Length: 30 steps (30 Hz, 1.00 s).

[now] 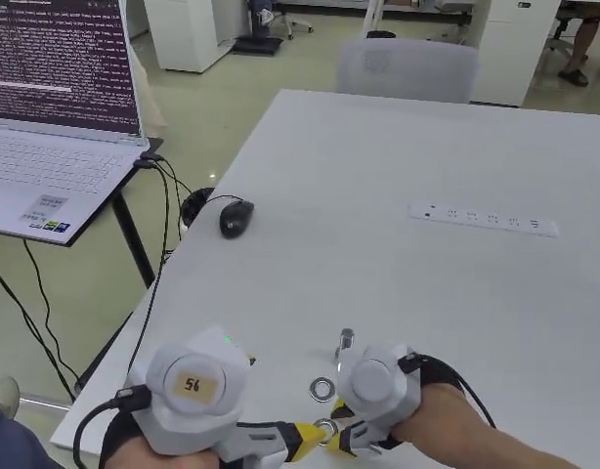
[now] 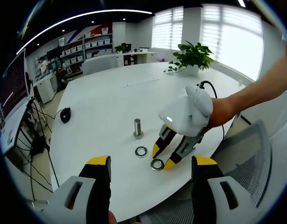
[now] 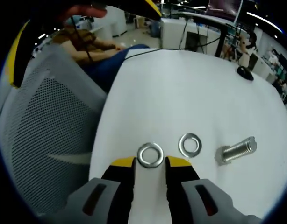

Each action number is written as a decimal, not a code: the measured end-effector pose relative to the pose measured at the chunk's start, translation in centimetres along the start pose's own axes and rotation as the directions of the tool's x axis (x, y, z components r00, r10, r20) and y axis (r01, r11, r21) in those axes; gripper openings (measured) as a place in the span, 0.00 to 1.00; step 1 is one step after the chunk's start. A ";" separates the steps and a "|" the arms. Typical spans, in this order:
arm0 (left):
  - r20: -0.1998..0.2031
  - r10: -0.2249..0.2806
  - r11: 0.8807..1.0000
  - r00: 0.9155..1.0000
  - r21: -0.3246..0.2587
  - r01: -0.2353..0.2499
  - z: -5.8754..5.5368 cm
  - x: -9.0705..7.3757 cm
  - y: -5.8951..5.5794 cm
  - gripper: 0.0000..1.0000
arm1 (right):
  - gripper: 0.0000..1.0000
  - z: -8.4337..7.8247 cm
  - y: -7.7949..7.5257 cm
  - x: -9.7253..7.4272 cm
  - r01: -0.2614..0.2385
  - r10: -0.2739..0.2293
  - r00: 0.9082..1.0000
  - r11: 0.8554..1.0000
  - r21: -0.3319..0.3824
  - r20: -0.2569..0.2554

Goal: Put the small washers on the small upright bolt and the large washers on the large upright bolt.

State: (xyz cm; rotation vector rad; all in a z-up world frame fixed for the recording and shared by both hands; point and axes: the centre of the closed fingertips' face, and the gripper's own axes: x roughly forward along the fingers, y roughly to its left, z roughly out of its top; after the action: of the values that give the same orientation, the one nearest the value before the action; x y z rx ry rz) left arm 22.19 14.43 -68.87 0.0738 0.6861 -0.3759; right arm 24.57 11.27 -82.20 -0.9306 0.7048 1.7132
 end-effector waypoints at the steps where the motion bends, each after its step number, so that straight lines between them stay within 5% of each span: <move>1: 0.000 0.001 1.000 1.000 -0.001 -0.001 0.0 0.0 0.0 0.70 | 0.28 0.1 0.1 0.1 -0.006 0.006 1.000 1.000 -0.018 -0.007; 4: 0.000 0.000 1.000 1.000 -0.003 0.000 -0.2 0.0 0.0 0.70 | 0.27 0.1 -0.1 0.2 -0.007 0.005 1.000 0.997 -0.074 -0.026; 21: 0.004 -0.003 1.000 1.000 0.001 0.003 0.1 0.1 0.3 0.70 | 0.24 -0.3 -0.2 0.1 -0.012 0.010 0.999 0.998 -0.059 -0.036; 30: 0.001 -0.011 1.000 1.000 0.006 0.011 0.2 0.4 0.2 0.70 | 0.26 -0.3 -0.2 0.2 -0.073 0.062 0.995 0.987 -0.146 -0.081</move>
State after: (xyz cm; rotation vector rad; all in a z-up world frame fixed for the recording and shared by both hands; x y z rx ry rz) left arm 22.61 14.45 -68.98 0.0753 0.6844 -0.3886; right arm 24.80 11.14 -82.51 -1.0916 0.6720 1.8176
